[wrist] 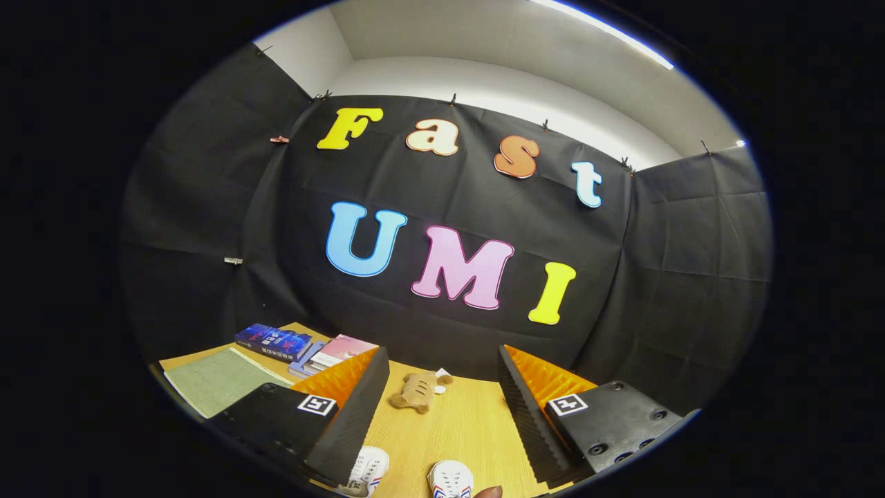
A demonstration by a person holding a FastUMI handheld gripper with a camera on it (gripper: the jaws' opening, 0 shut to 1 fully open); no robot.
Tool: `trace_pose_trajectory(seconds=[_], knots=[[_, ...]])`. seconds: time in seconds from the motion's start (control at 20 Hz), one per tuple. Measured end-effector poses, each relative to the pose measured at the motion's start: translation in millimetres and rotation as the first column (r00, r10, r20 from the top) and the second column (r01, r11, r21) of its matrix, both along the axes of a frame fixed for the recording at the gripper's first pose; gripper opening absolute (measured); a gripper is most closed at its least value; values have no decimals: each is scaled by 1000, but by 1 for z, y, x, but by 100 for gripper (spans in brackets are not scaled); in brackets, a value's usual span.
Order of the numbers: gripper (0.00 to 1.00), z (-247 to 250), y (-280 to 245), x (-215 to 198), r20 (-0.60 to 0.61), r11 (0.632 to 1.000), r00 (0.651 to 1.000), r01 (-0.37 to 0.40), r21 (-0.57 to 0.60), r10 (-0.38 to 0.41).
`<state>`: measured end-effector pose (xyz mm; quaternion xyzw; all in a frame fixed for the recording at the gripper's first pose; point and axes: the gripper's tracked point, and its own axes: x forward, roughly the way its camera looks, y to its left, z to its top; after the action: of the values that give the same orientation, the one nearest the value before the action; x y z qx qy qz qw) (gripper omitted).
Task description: Open the storage box then place both shoes into the box .Put the left shoe in first, then the right shoe, with the right side of both shoes facing outward in a uniform manner.
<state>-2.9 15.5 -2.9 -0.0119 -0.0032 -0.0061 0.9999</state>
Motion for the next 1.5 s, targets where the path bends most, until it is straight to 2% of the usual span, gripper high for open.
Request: trace_pose_trajectory(seconds=[0.35,0.5,0.65,0.8,0.9,1.0,1.1,1.2,1.35,1.45,1.5], knots=[[95,6,5,-5,7,1000,1000,-9,20,9],[95,12,14,-9,14,999,999,-41,30,40],[95,13,39,-11,6,984,988,-157,87,157],[95,-4,80,-12,-57,921,935,-333,203,351],[95,-17,111,-15,-84,830,863,-447,332,498],[97,-27,143,-24,-56,679,762,-538,499,645],[99,-41,164,-30,-22,513,665,-554,655,746],[96,-60,179,-31,14,362,587,-519,775,810],[96,-110,198,-28,11,217,494,-401,890,870],[96,-137,211,-30,38,103,428,-301,948,903],[96,-147,217,-30,61,45,407,-247,968,912]])
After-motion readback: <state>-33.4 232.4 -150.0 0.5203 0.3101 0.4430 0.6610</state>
